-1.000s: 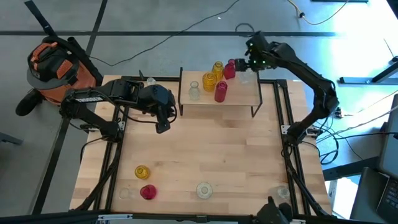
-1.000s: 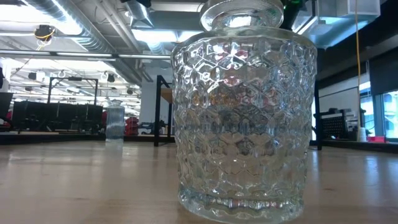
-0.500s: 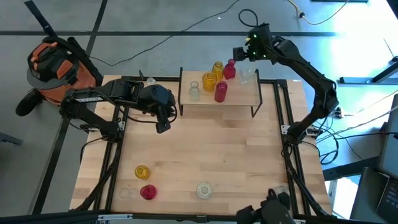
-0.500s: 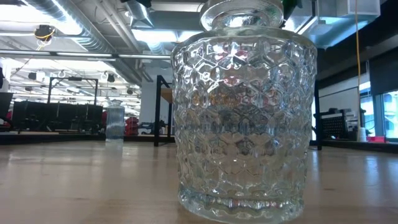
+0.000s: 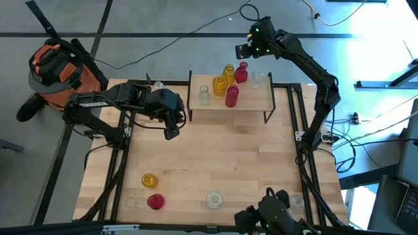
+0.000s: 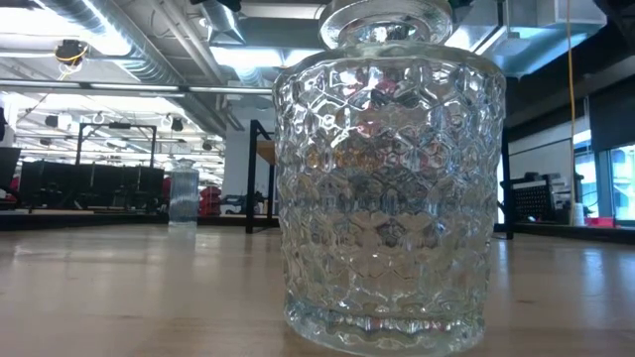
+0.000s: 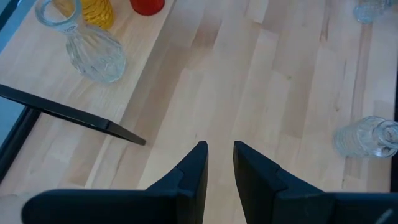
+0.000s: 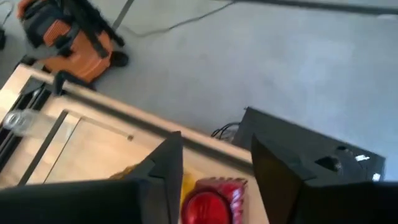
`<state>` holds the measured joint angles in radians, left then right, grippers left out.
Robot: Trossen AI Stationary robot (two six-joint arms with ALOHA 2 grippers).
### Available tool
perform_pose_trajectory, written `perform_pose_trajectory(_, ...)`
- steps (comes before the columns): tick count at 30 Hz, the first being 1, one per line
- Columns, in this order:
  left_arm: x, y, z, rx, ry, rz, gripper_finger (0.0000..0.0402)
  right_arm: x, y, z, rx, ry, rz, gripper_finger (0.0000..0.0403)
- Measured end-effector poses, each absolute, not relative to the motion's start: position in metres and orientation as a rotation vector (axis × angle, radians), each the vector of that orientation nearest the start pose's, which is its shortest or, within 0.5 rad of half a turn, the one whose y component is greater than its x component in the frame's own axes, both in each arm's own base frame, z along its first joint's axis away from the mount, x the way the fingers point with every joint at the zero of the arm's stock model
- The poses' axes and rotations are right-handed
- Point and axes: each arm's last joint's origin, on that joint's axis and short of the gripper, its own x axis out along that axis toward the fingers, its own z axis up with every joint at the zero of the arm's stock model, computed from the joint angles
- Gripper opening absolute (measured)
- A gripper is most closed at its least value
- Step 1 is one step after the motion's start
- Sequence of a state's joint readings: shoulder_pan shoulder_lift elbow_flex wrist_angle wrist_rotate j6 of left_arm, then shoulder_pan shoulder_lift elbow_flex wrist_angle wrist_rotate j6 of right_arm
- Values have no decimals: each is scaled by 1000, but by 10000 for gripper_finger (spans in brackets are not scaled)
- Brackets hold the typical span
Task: Sort vases onto shelf
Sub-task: Adjust the vases on the shelf
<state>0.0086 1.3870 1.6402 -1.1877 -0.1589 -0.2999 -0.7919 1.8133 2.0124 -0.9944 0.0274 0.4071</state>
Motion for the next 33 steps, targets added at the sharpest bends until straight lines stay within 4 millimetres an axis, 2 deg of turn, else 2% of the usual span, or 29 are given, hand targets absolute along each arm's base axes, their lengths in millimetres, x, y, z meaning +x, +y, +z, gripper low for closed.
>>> perform_pose_trajectory(3,251,7,405,-213,901,296,69,271,-264,399,663,625,-862,123)
perform_pose_trajectory(5,251,7,405,-213,900,297,69,273,-253,404,643,637,-827,110)
perform_pose_trajectory(12,251,8,405,-196,893,331,69,282,-169,435,468,709,-584,87)
perform_pose_trajectory(15,251,8,405,-183,892,344,69,295,-137,437,322,736,-520,91)
perform_pose_trajectory(18,251,9,405,-155,895,336,69,305,-117,431,230,761,-512,113)
perform_pose_trajectory(21,251,9,405,-138,898,329,69,313,-112,418,231,784,-511,152)
perform_pose_trajectory(27,251,9,405,-138,898,328,69,312,-117,391,337,881,-562,220)
perform_pose_trajectory(30,251,9,405,-136,898,328,69,317,-120,384,344,858,-569,231)
perform_pose_trajectory(33,251,9,405,-134,899,326,69,316,-122,376,386,876,-603,225)
